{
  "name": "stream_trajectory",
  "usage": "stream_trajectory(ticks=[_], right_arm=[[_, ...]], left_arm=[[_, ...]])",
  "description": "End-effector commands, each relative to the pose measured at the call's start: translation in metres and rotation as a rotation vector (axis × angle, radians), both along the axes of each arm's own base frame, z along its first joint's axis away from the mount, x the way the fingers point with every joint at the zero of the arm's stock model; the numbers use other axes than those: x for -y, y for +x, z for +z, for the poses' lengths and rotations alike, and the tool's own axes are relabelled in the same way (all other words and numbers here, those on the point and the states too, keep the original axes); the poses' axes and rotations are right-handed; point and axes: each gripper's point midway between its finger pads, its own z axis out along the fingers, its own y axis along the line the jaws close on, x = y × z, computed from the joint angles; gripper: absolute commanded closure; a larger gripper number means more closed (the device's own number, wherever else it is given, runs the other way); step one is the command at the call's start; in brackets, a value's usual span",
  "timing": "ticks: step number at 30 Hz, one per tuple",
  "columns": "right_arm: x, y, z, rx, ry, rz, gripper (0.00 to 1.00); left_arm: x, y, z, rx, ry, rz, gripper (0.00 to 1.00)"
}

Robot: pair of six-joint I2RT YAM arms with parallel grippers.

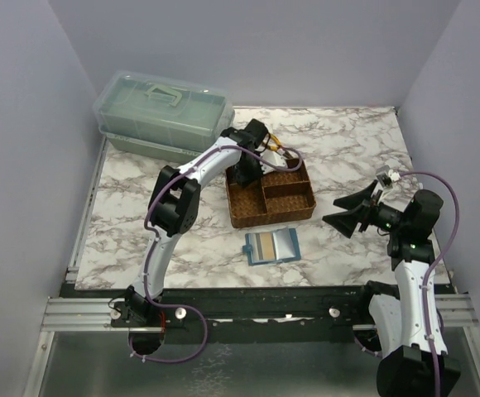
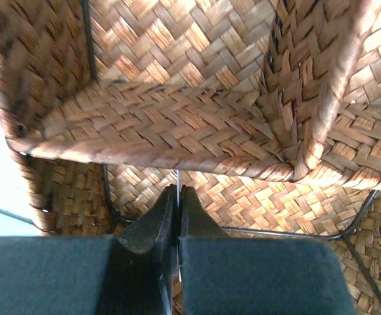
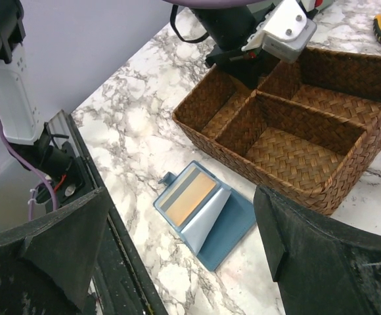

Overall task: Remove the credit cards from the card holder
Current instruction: Place the credit card in the storage box.

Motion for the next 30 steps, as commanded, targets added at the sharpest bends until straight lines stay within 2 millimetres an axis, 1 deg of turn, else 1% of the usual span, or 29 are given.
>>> stream_trajectory(ticks=[1,5,9,11,16,21,30], right_arm=[[0.0,-0.001,0.0,0.025,0.002,0.016,0.0],[0.001,-0.001,0.0,0.022,0.007,0.019,0.0],[0.001,-0.002,0.0,0.023,0.008,0.019,0.0],[0.001,-0.001,0.0,0.023,0.008,0.017,0.0],[0.002,-0.001,-0.001,0.022,0.009,0.016,0.0],[0.002,-0.001,-0.001,0.021,0.01,0.014,0.0],[0.003,0.0,-0.001,0.022,0.011,0.009,0.0]], left_arm=[[0.005,0.012,-0.008,0.014,-0.003,-0.03,0.99],[0.007,0.021,-0.005,0.043,0.003,-0.028,0.95],[0.006,0.028,-0.005,0.065,0.012,-0.027,0.89],[0.005,0.031,-0.007,0.068,0.012,-0.022,0.88],[0.005,0.037,-0.006,0.084,0.009,-0.009,0.87],[0.008,0.042,0.005,0.101,-0.025,-0.009,0.87],[0.012,0.037,0.014,0.084,-0.068,-0.036,0.91]])
